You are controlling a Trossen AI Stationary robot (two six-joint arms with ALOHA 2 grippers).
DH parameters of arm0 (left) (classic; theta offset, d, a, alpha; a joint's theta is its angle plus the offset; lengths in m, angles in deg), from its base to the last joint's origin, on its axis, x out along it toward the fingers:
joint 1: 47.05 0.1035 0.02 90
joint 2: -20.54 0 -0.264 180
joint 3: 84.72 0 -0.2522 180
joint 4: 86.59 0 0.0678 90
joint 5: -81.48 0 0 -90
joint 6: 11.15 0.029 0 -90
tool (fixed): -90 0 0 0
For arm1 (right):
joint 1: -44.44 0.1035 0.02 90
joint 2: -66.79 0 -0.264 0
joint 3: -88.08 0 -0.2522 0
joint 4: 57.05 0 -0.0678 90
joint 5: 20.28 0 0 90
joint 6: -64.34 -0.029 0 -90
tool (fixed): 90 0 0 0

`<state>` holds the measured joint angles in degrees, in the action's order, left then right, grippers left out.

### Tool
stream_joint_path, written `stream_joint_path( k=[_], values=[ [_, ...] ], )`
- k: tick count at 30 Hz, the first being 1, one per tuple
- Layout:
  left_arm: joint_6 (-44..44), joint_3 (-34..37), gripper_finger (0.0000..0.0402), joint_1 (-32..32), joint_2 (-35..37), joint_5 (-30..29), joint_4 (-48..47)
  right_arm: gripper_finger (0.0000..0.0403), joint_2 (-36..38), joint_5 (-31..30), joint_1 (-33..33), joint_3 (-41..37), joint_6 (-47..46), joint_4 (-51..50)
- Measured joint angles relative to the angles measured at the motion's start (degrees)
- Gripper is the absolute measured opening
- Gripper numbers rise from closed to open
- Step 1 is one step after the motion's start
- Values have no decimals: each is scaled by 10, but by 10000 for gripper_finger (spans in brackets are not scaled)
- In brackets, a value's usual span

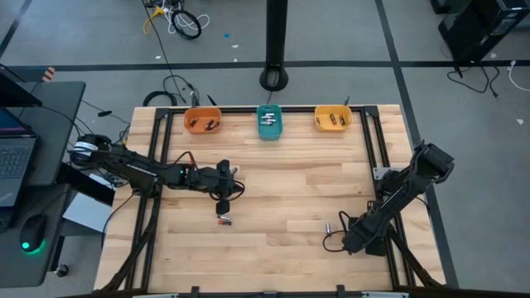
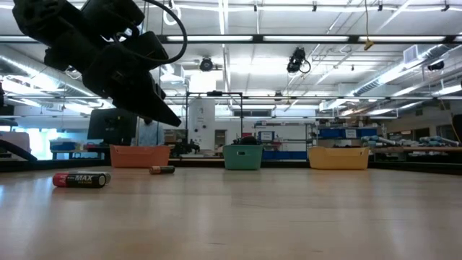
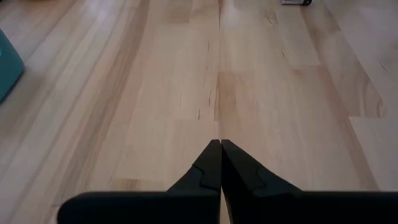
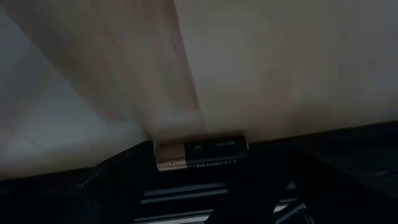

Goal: Sort batteries
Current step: Put the brown-black battery in the orange bin

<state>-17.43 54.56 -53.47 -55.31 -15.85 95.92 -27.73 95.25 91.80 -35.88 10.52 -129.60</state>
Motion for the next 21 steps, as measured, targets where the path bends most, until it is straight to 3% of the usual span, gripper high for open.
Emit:
stream_joint_path(
  k=[11, 21],
  values=[
    [0, 0, 10, 0, 0, 1, -2, 363, 0, 4, 23, 1, 6, 2],
    [-2, 0, 10, 0, 0, 1, -9, 280, 0, -6, 28, -1, 10, 1]
  ],
)
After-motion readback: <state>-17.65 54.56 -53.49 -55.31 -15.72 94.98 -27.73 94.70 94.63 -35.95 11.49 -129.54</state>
